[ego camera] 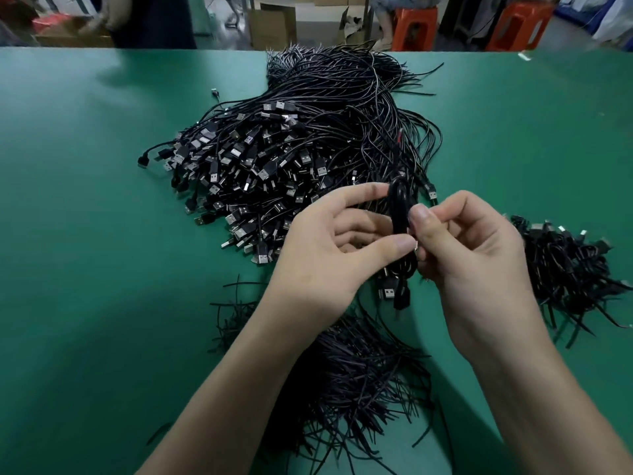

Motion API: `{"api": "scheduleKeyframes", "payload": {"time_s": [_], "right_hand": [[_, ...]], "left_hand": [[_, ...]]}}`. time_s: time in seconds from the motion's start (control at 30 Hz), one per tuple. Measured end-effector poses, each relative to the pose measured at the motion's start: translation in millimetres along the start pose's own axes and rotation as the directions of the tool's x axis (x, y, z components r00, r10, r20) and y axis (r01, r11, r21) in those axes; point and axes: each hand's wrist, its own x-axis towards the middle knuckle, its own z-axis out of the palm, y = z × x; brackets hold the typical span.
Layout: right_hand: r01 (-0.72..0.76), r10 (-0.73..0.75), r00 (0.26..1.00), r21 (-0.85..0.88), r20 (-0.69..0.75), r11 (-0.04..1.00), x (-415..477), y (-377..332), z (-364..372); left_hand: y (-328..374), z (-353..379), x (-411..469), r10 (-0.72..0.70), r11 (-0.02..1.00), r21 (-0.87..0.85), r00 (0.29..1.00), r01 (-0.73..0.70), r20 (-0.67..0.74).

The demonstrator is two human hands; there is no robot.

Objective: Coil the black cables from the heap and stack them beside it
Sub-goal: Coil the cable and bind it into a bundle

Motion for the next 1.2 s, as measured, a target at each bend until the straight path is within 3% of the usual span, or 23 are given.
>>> {"api": "scheduleKeyframes", "payload": {"time_s": [0.1, 0.2, 0.27, 0.4, 0.53, 0.73, 0.83, 1.03, 1.2], "right_hand": [[-0.137, 0.135, 0.990, 0.135, 0.028, 0.981, 1, 1, -2], [-0.306, 0.312, 0.950, 0.298, 0.026, 0.904, 4, 4, -1], [-0.341, 0.349, 0.936, 0.357, 0.042, 0.870, 5, 5, 1], [-0.347, 0.367, 0.930, 0.349, 0.010, 0.871, 4, 9, 1], [-0.336, 0.353, 0.936, 0.295, -0.002, 0.894, 3, 6, 1], [-0.281, 0.304, 0.952, 0.285, -0.040, 0.917, -1, 5, 7], [-0.280, 0.316, 0.946, 0.319, -0.068, 0.905, -2, 5, 10], [-0.349, 0.391, 0.920, 0.417, -0.017, 0.839, 2, 3, 10], [-0.402, 0.434, 0.896, 0.581, 0.091, 0.708, 1, 2, 11]], "left_hand": [[4, 3, -3, 0.233, 0.943, 0.236, 0.972, -0.233, 0.026], [1, 1, -4, 0.435, 0.781, 0.452, 0.895, -0.432, 0.103], [-1, -1, -4, 0.489, 0.689, 0.553, 0.864, -0.468, 0.121], [-3, 0, -5, 0.364, 0.807, 0.440, 0.918, -0.394, 0.155], [-1, -4, -4, 0.173, 0.944, 0.258, 0.975, -0.205, 0.142], [-6, -1, 1, 0.020, 0.998, 0.051, 0.999, -0.021, 0.031], [-10, 2, 2, -0.063, 0.993, -0.099, 0.996, 0.068, 0.059], [-9, 5, 1, 0.043, 0.999, 0.002, 0.998, -0.044, 0.039], [-8, 2, 2, 0.139, 0.988, 0.063, 0.990, -0.141, 0.026]]}}
